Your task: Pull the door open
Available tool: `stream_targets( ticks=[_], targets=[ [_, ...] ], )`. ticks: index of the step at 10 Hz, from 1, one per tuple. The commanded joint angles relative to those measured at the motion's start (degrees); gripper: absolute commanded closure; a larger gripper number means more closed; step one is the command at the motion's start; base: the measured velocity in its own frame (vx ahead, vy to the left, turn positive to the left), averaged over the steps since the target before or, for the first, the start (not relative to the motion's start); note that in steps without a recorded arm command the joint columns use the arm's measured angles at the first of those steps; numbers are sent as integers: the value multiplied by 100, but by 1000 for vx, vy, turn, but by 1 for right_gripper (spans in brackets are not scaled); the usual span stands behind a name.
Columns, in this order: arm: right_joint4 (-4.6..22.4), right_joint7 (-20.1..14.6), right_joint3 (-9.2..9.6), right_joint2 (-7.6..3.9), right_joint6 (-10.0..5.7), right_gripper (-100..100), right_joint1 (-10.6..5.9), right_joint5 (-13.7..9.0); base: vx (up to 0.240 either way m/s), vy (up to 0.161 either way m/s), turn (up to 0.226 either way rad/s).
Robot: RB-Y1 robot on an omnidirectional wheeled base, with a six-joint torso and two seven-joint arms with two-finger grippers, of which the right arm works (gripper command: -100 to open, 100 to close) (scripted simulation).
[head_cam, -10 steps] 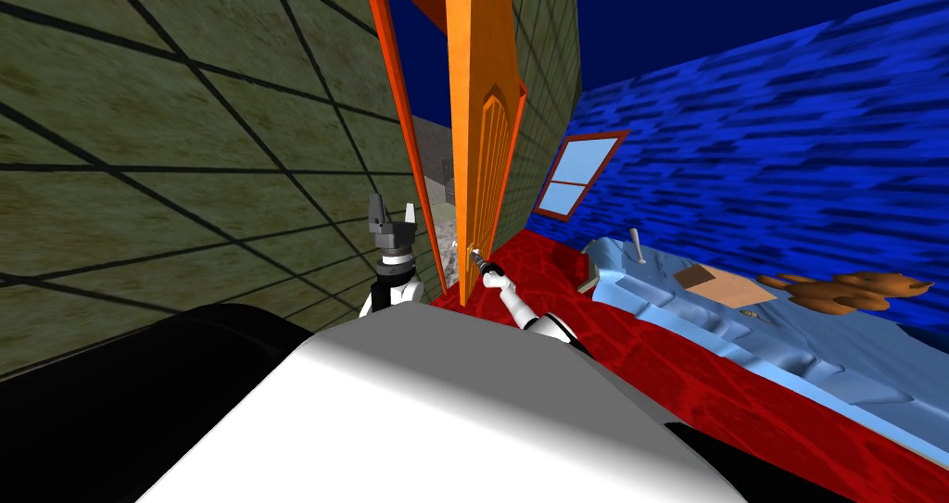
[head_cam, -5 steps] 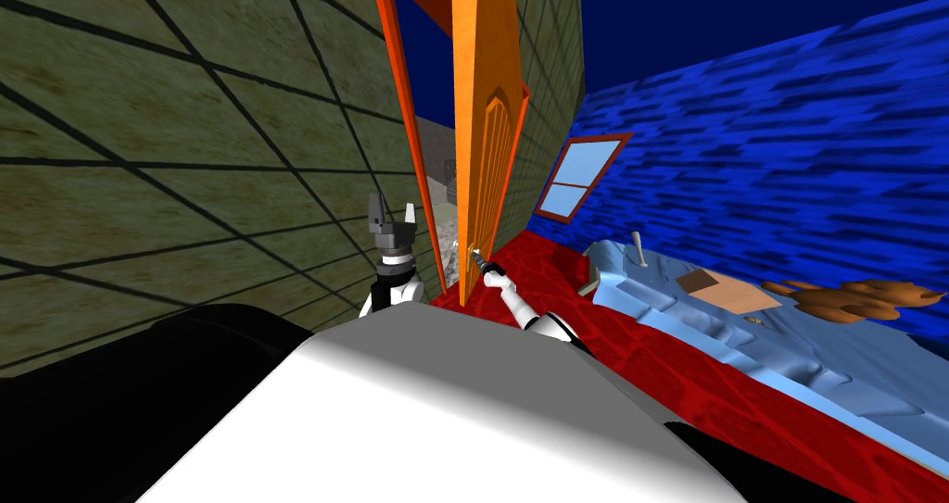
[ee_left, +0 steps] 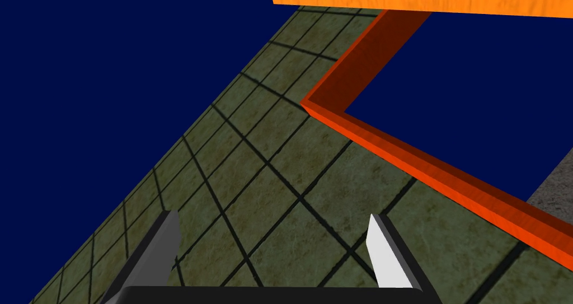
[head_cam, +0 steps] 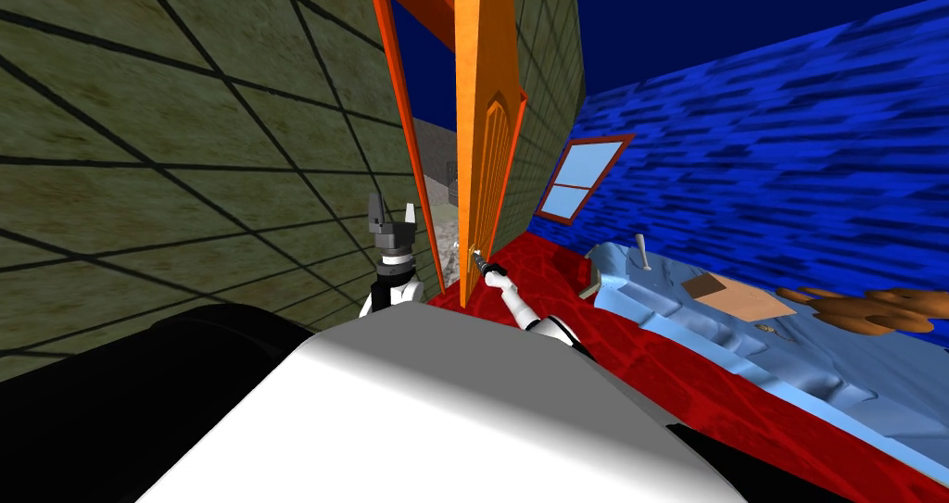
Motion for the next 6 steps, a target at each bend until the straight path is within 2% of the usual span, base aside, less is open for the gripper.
stream_targets(
  ticks=[1,3,4,6],
  targets=[
    [207,-49,14,-121,2,100,59,-118,1,-34,-3],
    [207,-49,14,-121,2,100,59,-118,7,11,-10],
    [174,-100,-28,-130,94,100,94,-234,7,-22,34],
    [174,-100,-28,-130,94,100,94,-234,0,-31,20]
  ],
)
